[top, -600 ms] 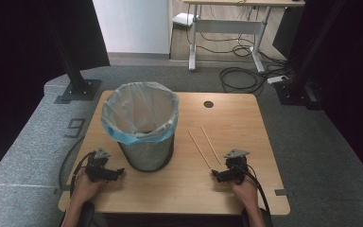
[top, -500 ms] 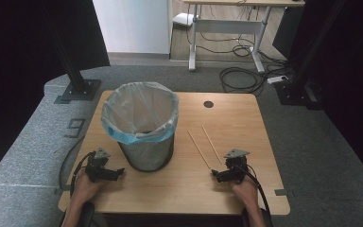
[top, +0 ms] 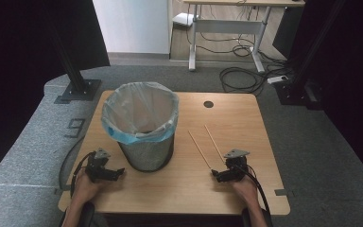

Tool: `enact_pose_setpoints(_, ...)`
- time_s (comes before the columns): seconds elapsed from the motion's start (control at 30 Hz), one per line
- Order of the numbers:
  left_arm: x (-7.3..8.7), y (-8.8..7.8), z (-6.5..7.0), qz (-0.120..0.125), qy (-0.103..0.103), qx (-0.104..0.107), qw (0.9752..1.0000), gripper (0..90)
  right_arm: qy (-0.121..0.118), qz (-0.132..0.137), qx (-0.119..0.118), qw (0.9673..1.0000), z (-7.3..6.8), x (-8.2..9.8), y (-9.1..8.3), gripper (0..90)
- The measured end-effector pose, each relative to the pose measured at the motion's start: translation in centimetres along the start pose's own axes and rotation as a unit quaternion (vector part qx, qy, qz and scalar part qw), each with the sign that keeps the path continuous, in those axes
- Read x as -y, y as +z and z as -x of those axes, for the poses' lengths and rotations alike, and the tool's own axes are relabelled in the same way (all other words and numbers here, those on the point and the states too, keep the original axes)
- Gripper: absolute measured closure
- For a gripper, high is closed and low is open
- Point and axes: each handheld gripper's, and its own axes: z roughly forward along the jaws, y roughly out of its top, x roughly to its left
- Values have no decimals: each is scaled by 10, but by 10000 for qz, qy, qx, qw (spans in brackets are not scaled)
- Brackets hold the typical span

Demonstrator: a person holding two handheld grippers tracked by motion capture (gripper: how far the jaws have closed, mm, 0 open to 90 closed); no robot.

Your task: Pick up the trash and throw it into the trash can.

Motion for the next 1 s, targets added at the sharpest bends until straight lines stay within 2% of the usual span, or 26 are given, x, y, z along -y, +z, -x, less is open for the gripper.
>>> enact_pose_setpoints(0.3,0,0,0,-1,-8,-13,10000,0,95,-107,182,9997,3,-10,-7,0)
enact_pose_setpoints(0.5,0,0,1,5,-15,-20,10000,0,122,-154,293,9994,11,-36,-7,11)
enact_pose_setpoints(0.6,0,0,1,-4,-19,-21,10000,0,136,-163,379,9991,14,-45,-2,127)
enact_pose_setpoints(0.67,0,0,1,2,-20,-24,10000,0,179,-127,391,9990,15,-46,1,151)
enact_pose_setpoints(0.7,0,0,1,-9,-18,-20,10000,0,280,-148,391,9987,17,-49,7,195)
enact_pose_setpoints(0.77,0,0,1,1,-19,-28,10000,0,255,-185,423,9986,18,-50,13,259)
enact_pose_setpoints(0.83,0,0,1,3,-22,-28,10000,0,260,-196,435,9985,18,-51,16,279)
enact_pose_setpoints(0.87,0,0,1,4,-23,-27,10000,0,317,-195,424,9984,19,-51,21,345)
enact_pose_setpoints(0.9,0,0,1,-2,-23,-22,10000,0,363,-223,397,9983,19,-52,23,375)
enact_pose_setpoints(1.0,0,0,1,5,-22,-29,10000,0,317,-335,411,9981,18,-52,28,458)
